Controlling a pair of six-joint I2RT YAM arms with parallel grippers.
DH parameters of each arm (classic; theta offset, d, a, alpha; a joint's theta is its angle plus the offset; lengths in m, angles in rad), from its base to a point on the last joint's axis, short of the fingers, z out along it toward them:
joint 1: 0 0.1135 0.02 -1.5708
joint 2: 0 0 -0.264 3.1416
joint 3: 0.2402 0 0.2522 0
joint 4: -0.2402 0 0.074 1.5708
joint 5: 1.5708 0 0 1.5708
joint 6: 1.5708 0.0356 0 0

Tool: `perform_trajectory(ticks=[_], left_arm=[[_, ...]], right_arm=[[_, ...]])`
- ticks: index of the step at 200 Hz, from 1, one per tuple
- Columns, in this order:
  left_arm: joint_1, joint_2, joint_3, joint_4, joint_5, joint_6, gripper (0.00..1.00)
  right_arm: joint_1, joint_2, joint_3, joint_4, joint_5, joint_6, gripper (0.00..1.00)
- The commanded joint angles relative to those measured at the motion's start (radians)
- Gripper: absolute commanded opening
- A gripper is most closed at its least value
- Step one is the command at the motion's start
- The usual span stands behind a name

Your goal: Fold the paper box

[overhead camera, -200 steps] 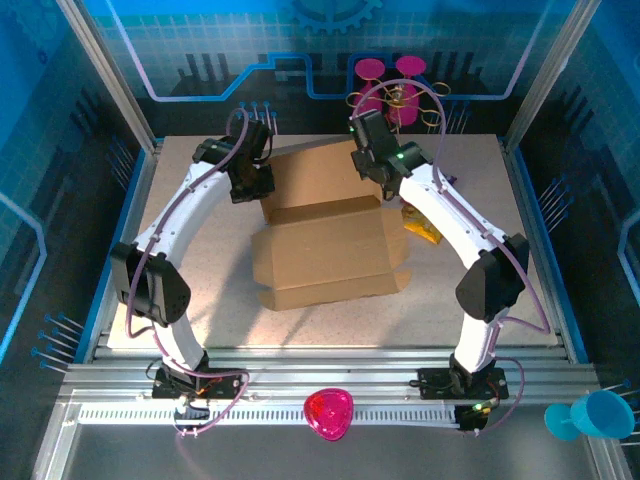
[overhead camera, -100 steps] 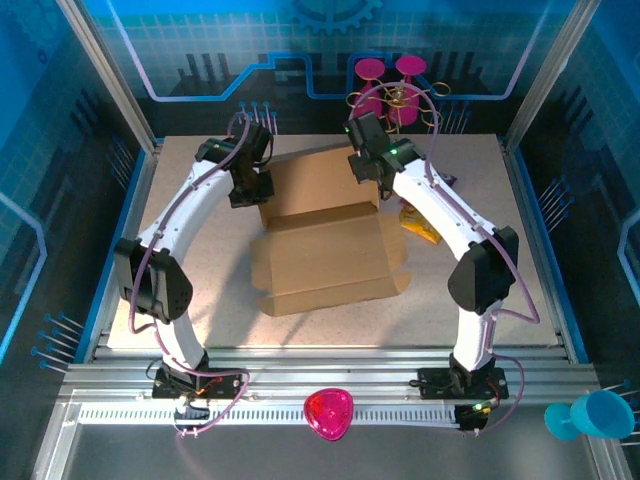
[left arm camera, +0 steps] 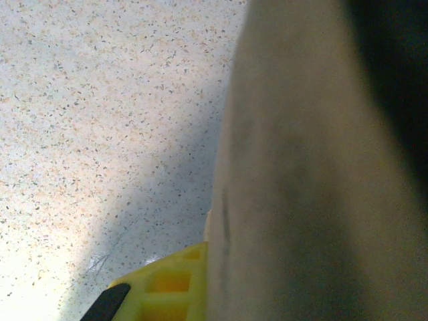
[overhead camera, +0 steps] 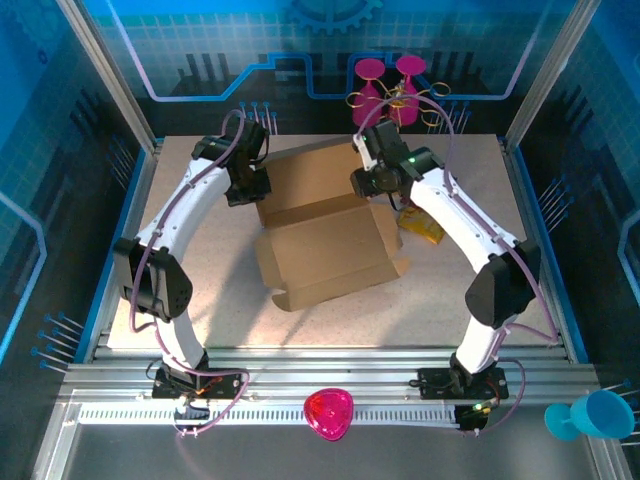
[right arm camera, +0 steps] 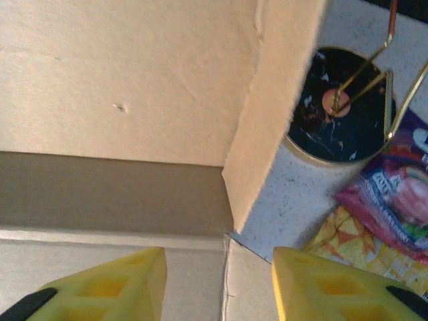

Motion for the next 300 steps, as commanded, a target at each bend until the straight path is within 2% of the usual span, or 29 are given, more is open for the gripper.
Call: perform_trajectory(ticks=[1, 27, 62, 94, 111, 152, 176, 193, 231, 260, 300], left_arm=[[0.008, 0.005, 0.039, -0.015, 0.017, 0.003, 0.00], [0.011, -0.002, 0.036, -0.019, 0.022, 0.012, 0.00], [0.014, -0.007, 0.043, -0.028, 0.035, 0.017, 0.00], [0.018, -0.007, 0.045, -0.034, 0.042, 0.022, 0.00], [0.021, -0.007, 0.045, -0.037, 0.050, 0.025, 0.00], [0.030, 0.000, 0.055, -0.043, 0.057, 0.030, 0.00], [0.036, 0.007, 0.062, -0.045, 0.060, 0.031, 0.00], [0.040, 0.013, 0.069, -0.048, 0.064, 0.032, 0.00], [0.045, 0.017, 0.076, -0.056, 0.072, 0.036, 0.00], [0.045, 0.010, 0.061, -0.062, 0.084, 0.059, 0.00], [0.045, -0.033, 0.001, -0.054, 0.082, 0.076, 0.00]], right_arm=[[-0.054, -0.043, -0.044, 0.077, -0.057, 0.015, 0.49], [-0.096, -0.054, -0.109, 0.198, -0.126, 0.000, 0.55], [-0.108, 0.002, -0.098, 0.272, -0.178, -0.004, 0.55], [-0.106, 0.088, -0.017, 0.267, -0.165, 0.014, 0.54], [-0.102, 0.135, 0.026, 0.253, -0.155, 0.010, 0.48], [-0.078, 0.201, 0.083, 0.231, -0.111, -0.003, 0.40], [-0.060, 0.224, 0.108, 0.193, -0.044, -0.004, 0.42], [-0.056, 0.186, 0.054, 0.229, -0.028, 0.009, 0.46], [-0.055, 0.008, -0.171, 0.425, -0.057, 0.025, 0.45], [-0.063, -0.146, -0.337, 0.598, -0.134, 0.023, 0.47], [-0.101, -0.259, -0.498, 0.754, -0.262, 0.043, 0.52]])
